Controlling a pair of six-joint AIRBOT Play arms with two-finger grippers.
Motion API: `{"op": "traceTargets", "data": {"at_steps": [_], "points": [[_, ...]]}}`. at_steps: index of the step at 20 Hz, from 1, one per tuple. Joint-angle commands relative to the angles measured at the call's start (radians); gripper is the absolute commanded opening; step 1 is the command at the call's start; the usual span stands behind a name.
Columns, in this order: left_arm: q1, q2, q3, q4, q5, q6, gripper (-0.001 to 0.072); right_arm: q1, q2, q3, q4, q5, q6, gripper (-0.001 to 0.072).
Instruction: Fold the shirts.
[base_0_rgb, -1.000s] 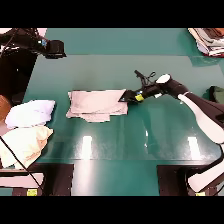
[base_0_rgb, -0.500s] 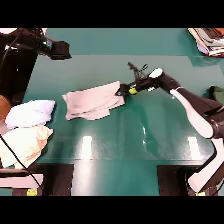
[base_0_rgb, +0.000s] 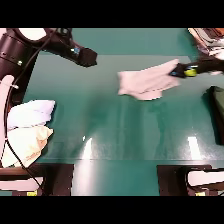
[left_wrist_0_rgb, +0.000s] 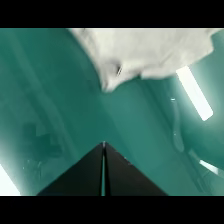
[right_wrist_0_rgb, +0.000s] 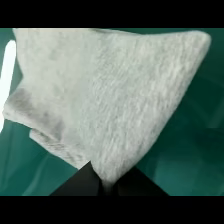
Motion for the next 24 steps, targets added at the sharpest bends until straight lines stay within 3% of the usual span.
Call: {"op": "traceTargets", "data": {"at_steps": [1,7,10,14,20,24], "points": [[-0.076,0.0,0.0,-0.001,0.081,-0.001,0.0022,-0.269,0.074,0.001,-0.061,-0.009,0.007,0.0013],[-0.102,0.0,0.0,-0.006,0.132,-0.001,0.0022,-0.551,0.076,0.002,0.028,-0.095,0.007,0.0013],[-0.102,0.0,0.0,-0.006,0.132,-0.001,0.0022,-0.595,0.076,0.016,0.127,-0.129,0.005,0.0013],[-0.102,0.0,0.0,-0.005,0.132,-0.001,0.0022,-0.596,0.076,0.174,0.143,-0.125,0.003,0.0013],[-0.102,0.0,0.0,-0.005,0.13,0.007,0.0022,-0.638,0.076,0.382,0.052,0.052,0.003,0.0013],[-0.102,0.0,0.0,-0.005,0.127,0.007,0.0022,-0.695,0.084,0.389,-0.043,0.228,0.024,0.0013]]}}
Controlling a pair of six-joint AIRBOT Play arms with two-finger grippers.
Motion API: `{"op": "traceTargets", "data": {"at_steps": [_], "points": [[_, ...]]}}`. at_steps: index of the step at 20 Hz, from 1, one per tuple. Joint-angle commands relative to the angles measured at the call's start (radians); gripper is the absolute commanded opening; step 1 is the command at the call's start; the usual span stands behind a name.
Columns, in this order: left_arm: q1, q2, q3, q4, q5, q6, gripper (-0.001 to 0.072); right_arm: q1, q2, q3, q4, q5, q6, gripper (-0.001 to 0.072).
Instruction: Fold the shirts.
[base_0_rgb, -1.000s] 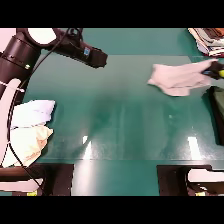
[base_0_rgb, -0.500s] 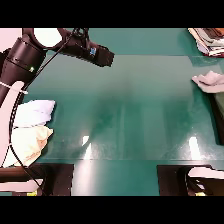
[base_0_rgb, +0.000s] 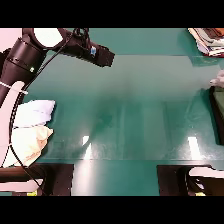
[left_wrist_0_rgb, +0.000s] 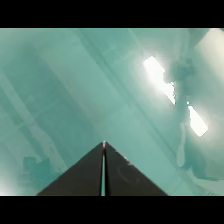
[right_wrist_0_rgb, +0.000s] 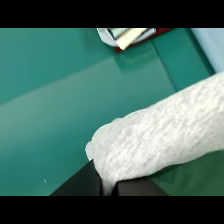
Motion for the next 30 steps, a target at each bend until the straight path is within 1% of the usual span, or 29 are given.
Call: {"op": "traceTargets", "data": {"at_steps": [1,6,7,11,12,13,14,16,17,18,19,22,25,27,30], "points": [[0.0,0.0,0.0,0.001,-0.006,0.003,0.0023,-0.052,0.018,-0.008,-0.101,0.16,0.021,0.0013],[0.0,0.0,0.0,0.001,-0.019,0.013,0.0022,-0.153,0.17,-0.289,-0.283,0.179,0.021,0.0014],[0.0,0.0,0.0,0.001,-0.025,0.027,0.0023,-0.18,0.202,-0.348,-0.311,0.18,0.022,0.0014],[0.0,0.0,0.0,0.002,-0.029,0.029,0.0022,-0.296,0.314,-0.554,-0.421,0.176,0.029,0.0016],[0.0,0.0,0.0,0.001,-0.029,0.03,0.0022,-0.323,0.332,-0.589,-0.424,0.174,0.029,0.003],[0.0,0.0,0.0,0.001,-0.029,0.03,0.0022,-0.347,0.347,-0.62,-0.433,0.171,0.029,0.012],[0.0,0.0,0.0,0.001,-0.03,0.03,0.0022,-0.368,0.359,-0.652,-0.433,0.166,0.029,0.0249],[0.0,0.0,0.0,0.001,-0.033,0.03,0.0023,-0.402,0.365,-0.686,-0.429,0.165,0.029,0.045],[0.0,0.0,0.0,0.001,-0.035,0.03,0.0022,-0.408,0.365,-0.686,-0.428,0.17,0.029,0.0468],[0.0,0.0,0.0,0.001,-0.035,0.03,0.0022,-0.407,0.366,-0.68,-0.409,0.167,0.029,0.0468],[0.0,0.0,0.0,0.001,-0.035,0.029,0.0023,-0.401,0.363,-0.664,-0.36,0.159,0.029,0.0467],[0.0,0.0,0.0,0.0,-0.032,0.029,0.0023,-0.307,0.362,-0.576,-0.169,0.109,0.029,0.0466],[0.0,0.0,0.0,0.0,-0.02,0.029,0.0023,-0.091,0.362,-0.478,-0.008,0.088,0.029,0.0465],[0.0,0.0,0.0,-0.001,-0.015,0.028,0.0022,0.093,0.362,-0.432,0.015,0.079,0.029,0.0465],[0.0,0.0,0.0,-0.001,0.009,0.028,0.0023,0.351,0.362,-0.388,0.007,0.061,0.028,0.0463]]}}
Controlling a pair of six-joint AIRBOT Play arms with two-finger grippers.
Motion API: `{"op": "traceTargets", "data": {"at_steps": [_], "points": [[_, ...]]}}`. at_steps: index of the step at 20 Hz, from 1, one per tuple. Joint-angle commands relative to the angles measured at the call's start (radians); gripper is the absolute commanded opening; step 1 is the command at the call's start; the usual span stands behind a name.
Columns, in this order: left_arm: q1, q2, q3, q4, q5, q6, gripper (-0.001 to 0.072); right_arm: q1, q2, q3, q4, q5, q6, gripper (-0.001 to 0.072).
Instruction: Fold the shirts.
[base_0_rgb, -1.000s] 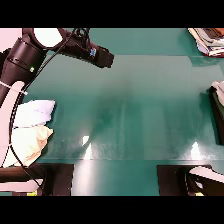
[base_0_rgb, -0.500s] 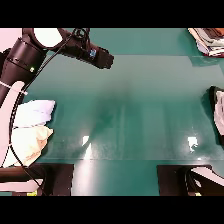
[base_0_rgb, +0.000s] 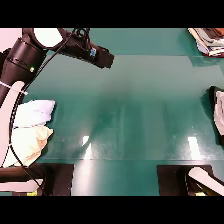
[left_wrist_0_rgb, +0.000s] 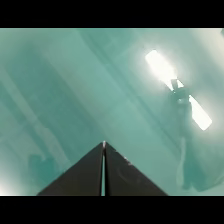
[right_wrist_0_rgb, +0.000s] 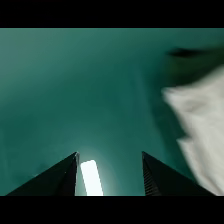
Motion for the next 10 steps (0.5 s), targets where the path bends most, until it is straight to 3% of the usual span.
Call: {"op": "traceTargets", "data": {"at_steps": [1,3,5,10], "points": [[0.0,0.0,0.0,-0.001,0.026,-0.001,0.0023,0.291,0.001,0.059,0.04,-0.036,-0.005,0.0417],[0.0,0.0,0.0,-0.001,0.046,-0.001,0.0023,0.413,0.002,0.066,0.041,-0.047,-0.006,0.0278],[0.0,0.0,0.0,-0.001,0.063,-0.001,0.0023,0.503,0.001,0.066,0.04,-0.039,-0.014,0.0015],[0.0,0.0,0.0,-0.001,0.07,-0.001,0.0023,0.593,0.001,0.066,0.04,-0.028,-0.016,0.0014]]}}
